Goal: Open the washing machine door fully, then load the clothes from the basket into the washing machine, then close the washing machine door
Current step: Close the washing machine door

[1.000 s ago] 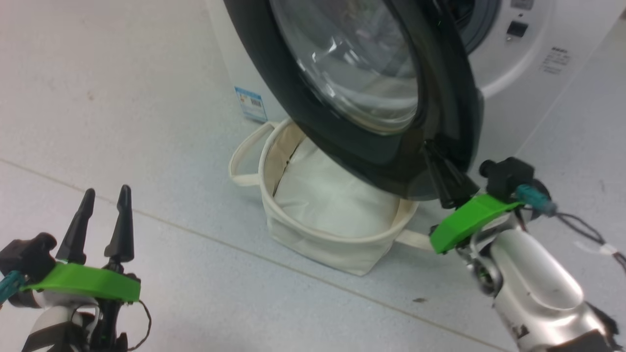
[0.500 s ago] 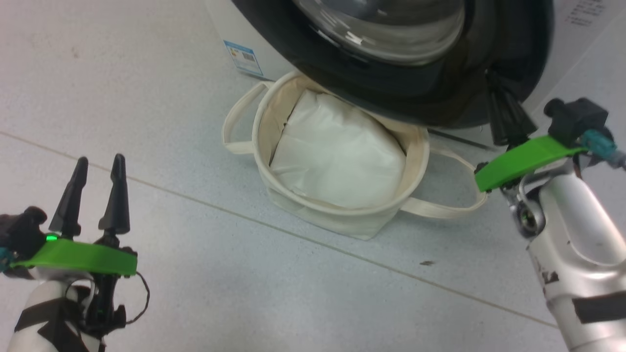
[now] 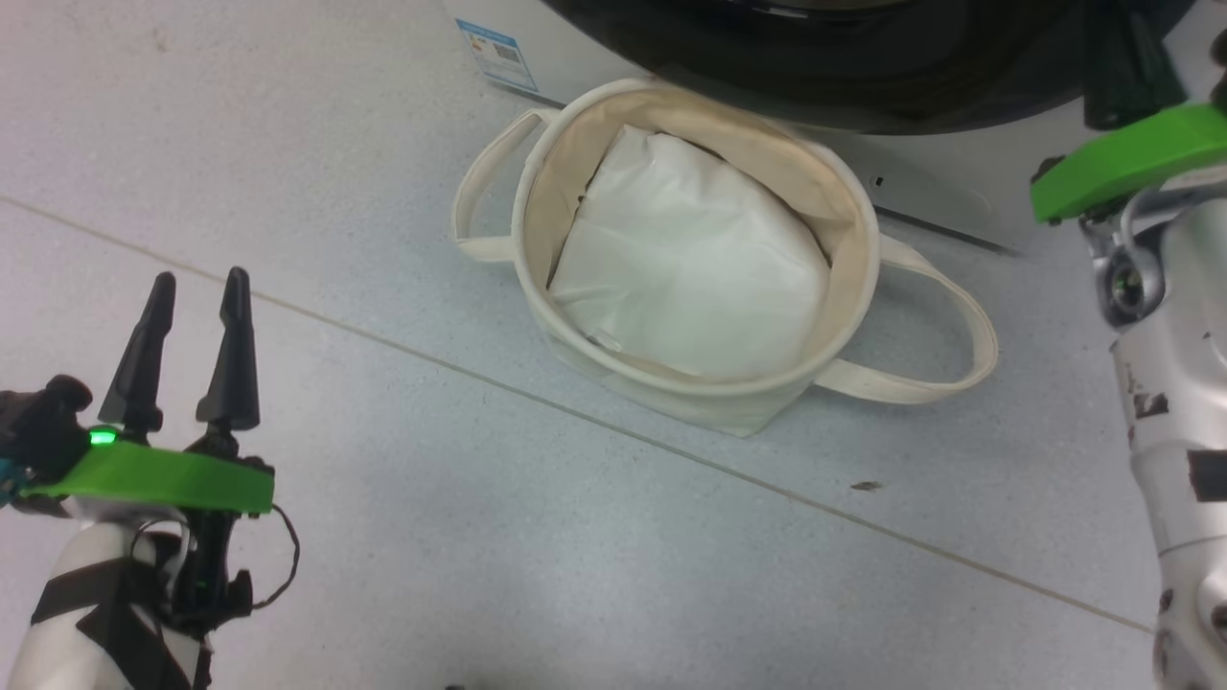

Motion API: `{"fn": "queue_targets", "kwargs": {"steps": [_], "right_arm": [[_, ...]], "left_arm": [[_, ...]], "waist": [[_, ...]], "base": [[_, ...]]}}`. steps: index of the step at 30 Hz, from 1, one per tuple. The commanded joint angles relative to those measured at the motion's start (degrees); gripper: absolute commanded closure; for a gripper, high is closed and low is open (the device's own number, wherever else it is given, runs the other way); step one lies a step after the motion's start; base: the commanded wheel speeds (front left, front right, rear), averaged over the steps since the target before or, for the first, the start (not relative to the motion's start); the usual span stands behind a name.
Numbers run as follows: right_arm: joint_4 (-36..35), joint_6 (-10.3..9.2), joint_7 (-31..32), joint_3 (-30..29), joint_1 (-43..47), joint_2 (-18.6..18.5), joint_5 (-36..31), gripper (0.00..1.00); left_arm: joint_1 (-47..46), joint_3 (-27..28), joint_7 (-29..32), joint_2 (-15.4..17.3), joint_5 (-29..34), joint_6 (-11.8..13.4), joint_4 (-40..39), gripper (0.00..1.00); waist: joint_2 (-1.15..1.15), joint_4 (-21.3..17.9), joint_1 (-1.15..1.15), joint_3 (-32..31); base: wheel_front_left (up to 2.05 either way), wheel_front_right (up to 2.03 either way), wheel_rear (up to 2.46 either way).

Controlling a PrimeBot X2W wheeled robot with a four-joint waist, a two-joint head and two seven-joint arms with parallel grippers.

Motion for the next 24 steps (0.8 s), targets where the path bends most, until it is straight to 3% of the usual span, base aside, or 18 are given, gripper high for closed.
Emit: {"fn": "queue_targets", "kwargs": {"steps": [1, 8, 13, 14, 15, 16, 24], "right_arm": [[-1.38, 0.00, -0.71, -0.14, -2.53, 0.24, -0.66, 1.00], [0.47, 0.00, -0.71, -4.46, -5.49, -0.37, -2.10, 1.00], [0.16, 0.00, -0.71, -5.01, -2.74, 0.67, -1.98, 1.00], [-0.29, 0.00, -0.71, -4.84, -1.69, 1.02, -1.90, 0.78], [-0.77, 0.00, -0.71, -4.48, -0.50, 1.45, -1.77, 0.05], [-1.40, 0.00, -0.71, -3.91, 0.67, 2.01, -1.42, 0.00], [-8.95, 0.00, -0.71, 0.96, 9.42, 4.56, 1.08, 0.00]], "left_arm": [[-1.64, 2.16, -0.68, 2.19, 0.04, -0.33, -1.36, 0.00], [-1.83, 2.66, -0.68, 2.21, -0.12, -0.33, -1.14, 0.00], [-1.45, 3.11, -0.68, 2.36, -0.05, -0.33, -1.15, 0.00], [-1.32, 3.18, -0.68, 2.40, -0.02, -0.33, -1.11, 0.00], [-1.18, 3.27, -0.68, 2.49, 0.05, -0.33, -1.06, 0.00], [-1.02, 3.44, -0.68, 2.62, 0.09, -0.33, -1.01, 0.00], [0.25, 4.33, -0.68, 4.16, 0.34, -0.33, -0.83, 0.00]], "waist": [[0.00, 0.24, 0.00, 0.18], [0.00, 1.05, 0.00, -0.13], [0.00, 0.30, 0.00, -1.76], [0.00, -0.04, 0.00, -2.27], [0.00, -0.47, 0.00, -2.86], [0.00, -0.99, 0.00, -3.44], [0.00, -6.51, 0.00, -8.74]], "base": [[0.00, 0.00, 0.00], [0.00, 0.00, 0.00], [0.00, 0.00, 0.00], [0.00, 0.00, 0.00], [0.00, 0.00, 0.00], [0.00, 0.00, 0.00], [0.00, 0.00, 0.00]]}}
